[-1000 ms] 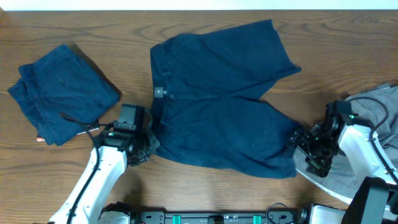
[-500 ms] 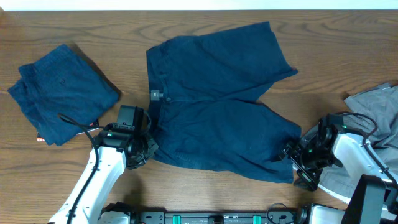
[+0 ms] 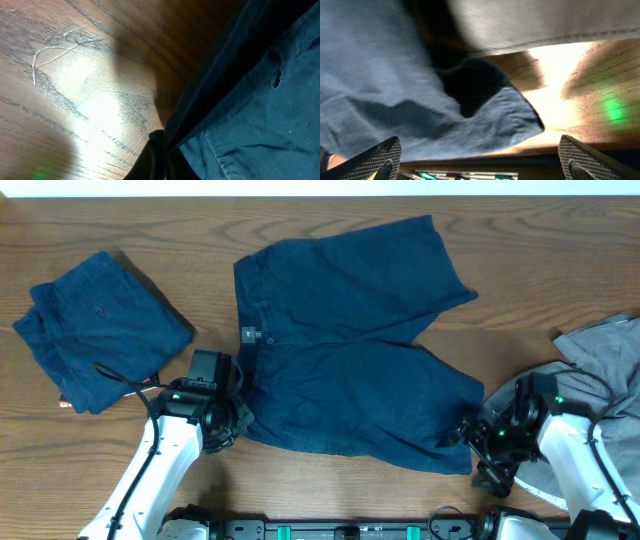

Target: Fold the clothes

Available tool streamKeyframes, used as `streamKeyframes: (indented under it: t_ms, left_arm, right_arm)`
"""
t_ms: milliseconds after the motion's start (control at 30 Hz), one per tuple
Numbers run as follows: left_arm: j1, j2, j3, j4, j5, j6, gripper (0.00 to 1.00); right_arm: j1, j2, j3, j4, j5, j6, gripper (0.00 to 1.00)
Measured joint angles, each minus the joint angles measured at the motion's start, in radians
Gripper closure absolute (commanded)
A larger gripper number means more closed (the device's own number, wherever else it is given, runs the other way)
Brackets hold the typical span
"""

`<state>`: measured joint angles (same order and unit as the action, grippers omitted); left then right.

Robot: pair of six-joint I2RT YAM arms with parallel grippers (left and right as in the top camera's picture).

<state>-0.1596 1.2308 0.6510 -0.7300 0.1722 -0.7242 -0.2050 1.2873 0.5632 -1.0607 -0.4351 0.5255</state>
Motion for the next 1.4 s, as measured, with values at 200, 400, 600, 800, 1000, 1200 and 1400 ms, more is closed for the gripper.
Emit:
streamKeyframes:
  t_ms: [200,400,600,800,1000,1200,1400]
  left_arm:
    - [0.000,0.000,0.000,0.000,0.000,0.000,0.94]
    - [0.000,0.000,0.000,-0.002,0.000,0.000,0.94]
    - [0.000,0.000,0.000,-0.003,0.000,0.000,0.94]
    - [0.000,0.000,0.000,-0.039,0.011,0.028,0.94]
    - [0.001,-0.036,0.013,-0.166,0.112,0.133,0.94]
    - [0.000,-0.193,0.105,-0.340,0.169,0.214,0.94]
    - [-0.001,-0.409,0.211,-0.438,0.230,0.266,0.94]
  right_arm:
    - [0.000,-0.021,-0.126,0.115,-0.010,0.087,0.04]
    - [0.000,-0.055,-0.169,0.172,-0.067,0.195,0.26]
    - [0.000,-0.050,-0.212,0.323,-0.153,0.209,0.99]
    - [0.000,-0.048,-0.218,0.369,-0.145,0.200,0.99]
    - [0.000,-0.050,-0.111,0.297,-0.026,0.173,0.99]
    - [0.000,-0.101,0.135,0.129,0.080,0.128,0.99]
    - [0.000,-0.197,0.338,0.007,0.118,0.071,0.99]
